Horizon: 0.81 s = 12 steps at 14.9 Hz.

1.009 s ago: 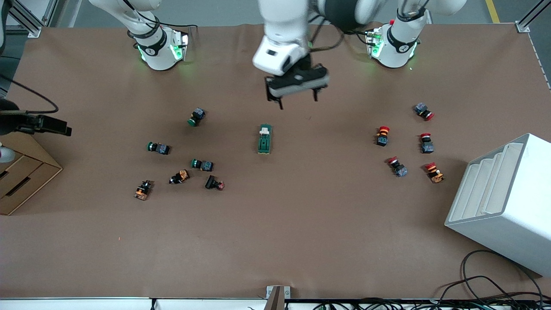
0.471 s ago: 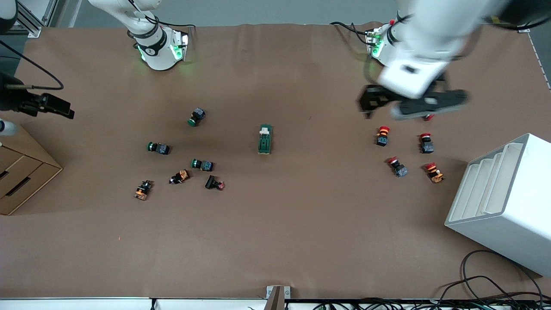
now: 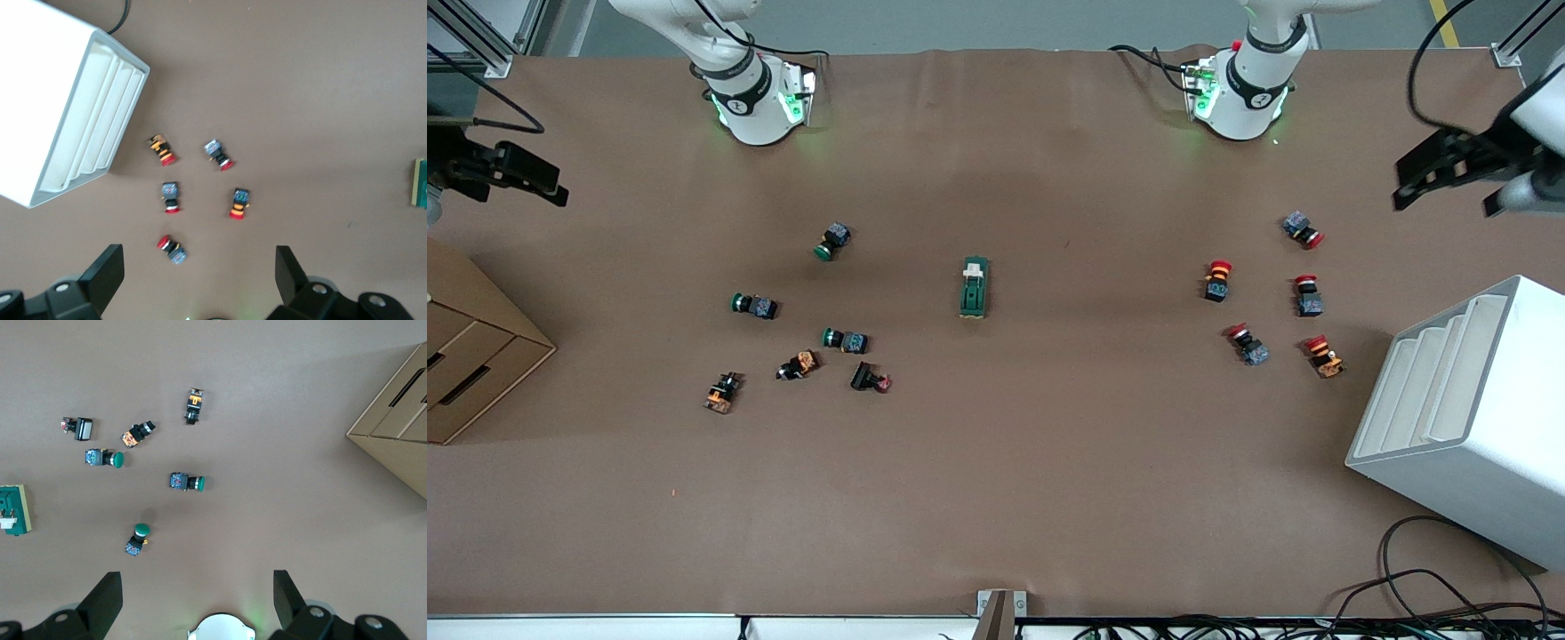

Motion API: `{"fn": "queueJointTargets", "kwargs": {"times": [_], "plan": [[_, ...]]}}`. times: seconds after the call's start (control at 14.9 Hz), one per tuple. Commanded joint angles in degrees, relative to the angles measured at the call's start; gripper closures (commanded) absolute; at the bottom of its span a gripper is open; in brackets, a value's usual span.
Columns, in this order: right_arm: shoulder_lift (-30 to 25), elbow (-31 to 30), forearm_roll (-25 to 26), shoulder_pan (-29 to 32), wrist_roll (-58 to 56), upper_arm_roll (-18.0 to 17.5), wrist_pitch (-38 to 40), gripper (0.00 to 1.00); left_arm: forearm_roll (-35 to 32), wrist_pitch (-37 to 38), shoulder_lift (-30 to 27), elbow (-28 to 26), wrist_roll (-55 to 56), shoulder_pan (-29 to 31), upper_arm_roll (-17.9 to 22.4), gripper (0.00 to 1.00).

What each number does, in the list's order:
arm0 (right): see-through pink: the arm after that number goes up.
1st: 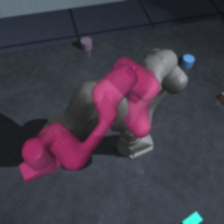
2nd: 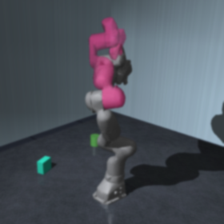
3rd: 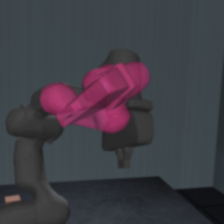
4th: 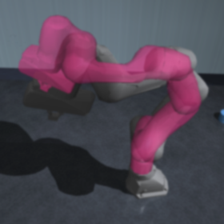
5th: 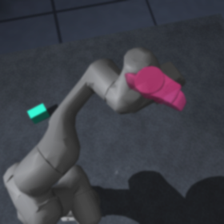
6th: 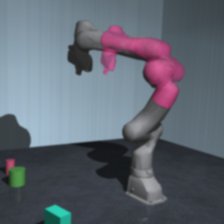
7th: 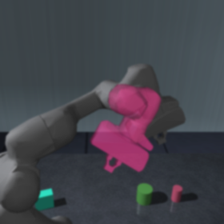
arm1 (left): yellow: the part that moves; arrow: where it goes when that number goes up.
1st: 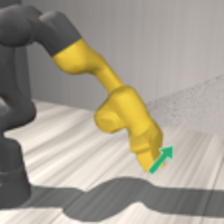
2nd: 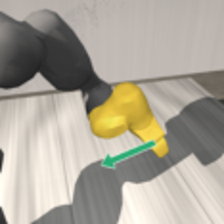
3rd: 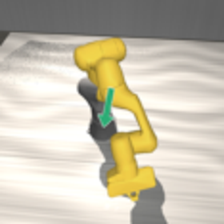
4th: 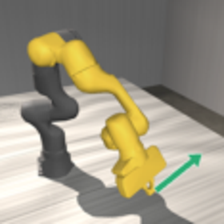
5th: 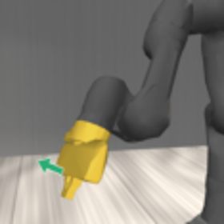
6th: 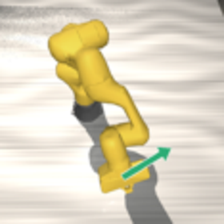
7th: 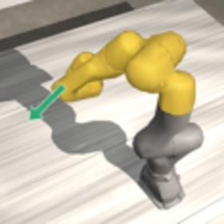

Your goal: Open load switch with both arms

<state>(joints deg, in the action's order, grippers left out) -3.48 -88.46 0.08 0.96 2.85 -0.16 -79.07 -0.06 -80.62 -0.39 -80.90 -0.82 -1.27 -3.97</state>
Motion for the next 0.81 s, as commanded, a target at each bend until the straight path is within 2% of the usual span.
{"fn": "queueJointTargets", "kwargs": {"times": [0.0, 0.34, 0.74], "plan": [[-2.7, -2.5, 0.7, -1.4, 0.6, 1.0, -0.2, 0.0, 0.7, 1.2, -5.7, -6.0, -0.5, 0.8, 0.1, 0.0], [-2.6, -2.2, 0.2, -0.4, 0.5, 1.8, -1.3, 0.0, 1.0, 1.3, -8.7, -9.5, -0.4, 1.5, 0.0, 0.0], [-2.3, -0.6, 0.6, -0.6, -0.3, 1.5, -0.6, 0.0, 3.2, 1.3, -9.2, -9.8, 0.2, 1.5, -0.1, 0.0]]}}
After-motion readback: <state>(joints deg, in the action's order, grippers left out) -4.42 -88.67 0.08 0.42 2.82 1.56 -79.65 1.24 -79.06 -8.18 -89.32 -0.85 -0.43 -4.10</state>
